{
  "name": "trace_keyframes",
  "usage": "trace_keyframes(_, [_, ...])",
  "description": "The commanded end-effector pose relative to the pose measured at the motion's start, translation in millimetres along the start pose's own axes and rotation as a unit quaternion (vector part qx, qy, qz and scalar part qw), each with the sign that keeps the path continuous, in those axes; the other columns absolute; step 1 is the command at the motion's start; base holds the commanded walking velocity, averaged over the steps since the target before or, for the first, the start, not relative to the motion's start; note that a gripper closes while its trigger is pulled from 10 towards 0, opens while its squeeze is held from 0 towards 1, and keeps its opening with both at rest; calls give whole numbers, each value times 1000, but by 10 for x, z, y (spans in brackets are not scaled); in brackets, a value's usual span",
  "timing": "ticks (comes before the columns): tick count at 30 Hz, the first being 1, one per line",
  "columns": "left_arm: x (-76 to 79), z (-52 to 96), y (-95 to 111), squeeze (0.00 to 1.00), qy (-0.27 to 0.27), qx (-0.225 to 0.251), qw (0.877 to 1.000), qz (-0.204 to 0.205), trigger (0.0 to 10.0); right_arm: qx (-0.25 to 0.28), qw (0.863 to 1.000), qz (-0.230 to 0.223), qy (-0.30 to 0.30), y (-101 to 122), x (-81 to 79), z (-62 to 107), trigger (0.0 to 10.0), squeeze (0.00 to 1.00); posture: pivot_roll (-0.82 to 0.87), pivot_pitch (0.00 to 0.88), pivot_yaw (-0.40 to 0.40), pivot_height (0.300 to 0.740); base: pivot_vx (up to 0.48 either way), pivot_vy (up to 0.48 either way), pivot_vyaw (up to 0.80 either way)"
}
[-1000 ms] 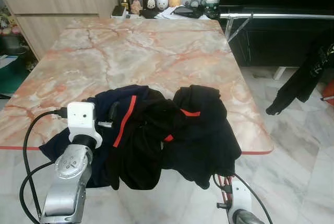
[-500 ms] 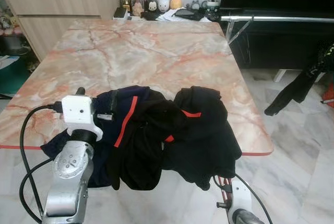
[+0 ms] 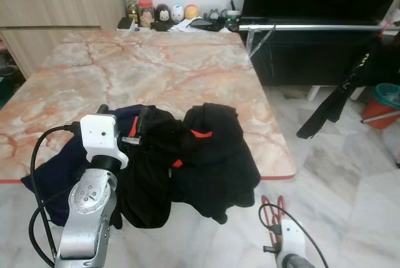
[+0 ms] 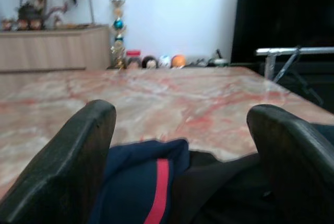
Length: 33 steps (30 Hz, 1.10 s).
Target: Hang hanger
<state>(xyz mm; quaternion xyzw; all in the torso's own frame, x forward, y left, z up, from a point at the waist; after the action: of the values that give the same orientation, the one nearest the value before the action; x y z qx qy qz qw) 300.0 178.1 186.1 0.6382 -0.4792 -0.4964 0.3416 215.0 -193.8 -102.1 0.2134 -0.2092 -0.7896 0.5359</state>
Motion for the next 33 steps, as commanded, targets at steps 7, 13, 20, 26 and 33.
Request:
trace_keyframes(7, [8,-13,54,0,-2,11,1000,-1,10000,5,1000,-4,-1,30,7,-2,10000,0,197,29,-62,736,0,-449,0])
trace_keyframes(13, [9,-21,57,0,-4,11,1000,-1,10000,5,1000,-5,0,28,-3,-2,10000,0,197,26,-59,736,0,-455,0])
trace_keyframes(20, [17,-22,61,0,-6,12,1000,1,10000,9,1000,-10,1,34,-8,-2,10000,0,197,23,-58,736,0,-454,0])
trace_keyframes(26, [32,-21,59,0,-8,11,1000,2,10000,10,1000,-13,3,36,-11,-1,10000,0,199,20,-58,736,0,-454,0])
trace_keyframes(33, [36,-16,50,0,-9,10,1000,2,10000,11,1000,-12,6,38,-17,-1,10000,0,199,22,-59,736,0,-456,0])
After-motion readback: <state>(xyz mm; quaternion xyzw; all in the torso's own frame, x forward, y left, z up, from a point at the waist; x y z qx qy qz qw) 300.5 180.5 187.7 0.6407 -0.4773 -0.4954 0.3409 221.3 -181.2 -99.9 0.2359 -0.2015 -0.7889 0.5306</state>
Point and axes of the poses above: a point about 5 cm out from each wrist's last joint towards the gripper, its own z axis pointing back from the gripper into the wrist, its own y axis along the axis of the wrist's last joint, x = y × z, the point moved 3 cm from there along -z, pointing out of the wrist towards the gripper, and after that the axes turned 14 degrees about -z, right-handed, at the moved point
